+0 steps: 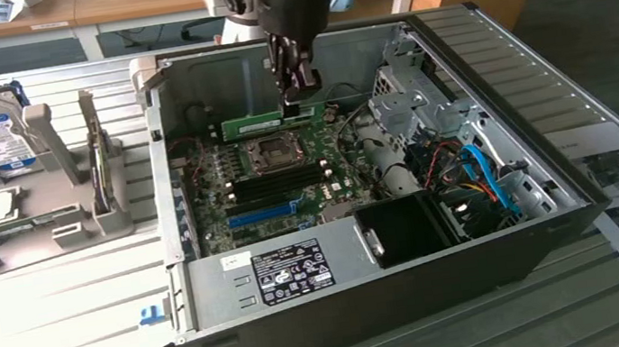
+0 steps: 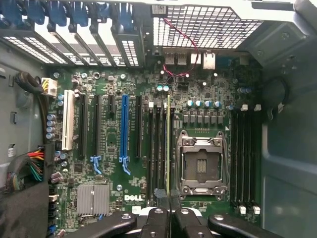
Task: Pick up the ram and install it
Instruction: 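Pick up the ram and move it above insertion slot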
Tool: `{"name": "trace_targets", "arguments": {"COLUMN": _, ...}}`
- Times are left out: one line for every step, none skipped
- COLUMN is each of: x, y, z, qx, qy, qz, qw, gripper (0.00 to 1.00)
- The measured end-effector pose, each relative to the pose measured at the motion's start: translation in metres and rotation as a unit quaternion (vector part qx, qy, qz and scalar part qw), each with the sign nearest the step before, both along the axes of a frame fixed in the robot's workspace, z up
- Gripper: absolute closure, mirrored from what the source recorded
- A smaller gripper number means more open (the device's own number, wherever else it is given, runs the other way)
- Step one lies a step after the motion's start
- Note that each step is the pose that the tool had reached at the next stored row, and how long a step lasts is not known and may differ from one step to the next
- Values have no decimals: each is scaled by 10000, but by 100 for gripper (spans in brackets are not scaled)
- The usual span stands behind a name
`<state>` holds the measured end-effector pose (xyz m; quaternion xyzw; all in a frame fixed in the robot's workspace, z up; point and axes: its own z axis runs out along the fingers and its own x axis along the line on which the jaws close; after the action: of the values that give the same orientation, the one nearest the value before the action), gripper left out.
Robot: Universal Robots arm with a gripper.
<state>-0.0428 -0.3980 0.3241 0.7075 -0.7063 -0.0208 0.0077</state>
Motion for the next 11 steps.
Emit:
{"name": "trace_targets", "arguments": {"x": -1, "y": 0, "z": -1, "qx": 1, "qy": -6, "qz": 0, "qw": 10000, "gripper": 89}}
{"name": "trace_targets", "arguments": {"x": -1, "y": 0, "z": -1, "qx": 1, "qy": -6, "qz": 0, "qw": 10000, "gripper": 89}}
{"name": "trace_targets", "arguments": {"x": -1, "y": 0, "z": -1, "qx": 1, "qy": -7, "qz": 1, "qw": 10000, "gripper": 89}}
{"name": "trace_targets", "arguments": {"x": -2, "y": 0, "z": 0, "qx": 1, "qy": -6, "qz": 1, "qw": 10000, "gripper": 89}}
{"name": "trace_targets", "arguments": {"x": -2, "y": 0, "z": -2, "qx": 1, "qy": -7, "qz": 1, "qw": 10000, "gripper": 89}}
{"name": "trace_targets", "arguments": {"x": -3, "y": -1, "z": -9, "qx": 1, "qy": -11, "qz": 0, "qw": 10000, "gripper": 89}}
{"name": "trace_targets", "arguments": {"x": -3, "y": -1, "z": -19, "qx": 1, "qy": -14, "qz": 0, "qw": 10000, "gripper": 89}}
{"name": "trace_targets", "arguments": {"x": -2, "y": 0, "z": -31, "qx": 0, "qy": -17, "qz": 0, "qw": 10000, "gripper": 89}}
{"name": "trace_targets", "arguments": {"x": -2, "y": 0, "z": -45, "qx": 0, "qy": -22, "qz": 0, "qw": 10000, "gripper": 89}}
{"name": "trace_targets", "arguments": {"x": -2, "y": 0, "z": -60, "qx": 1, "qy": -26, "qz": 0, "qw": 10000, "gripper": 89}}
{"name": "trace_targets", "arguments": {"x": -2, "y": 0, "z": -76, "qx": 0, "qy": -30, "qz": 0, "qw": 10000, "gripper": 89}}
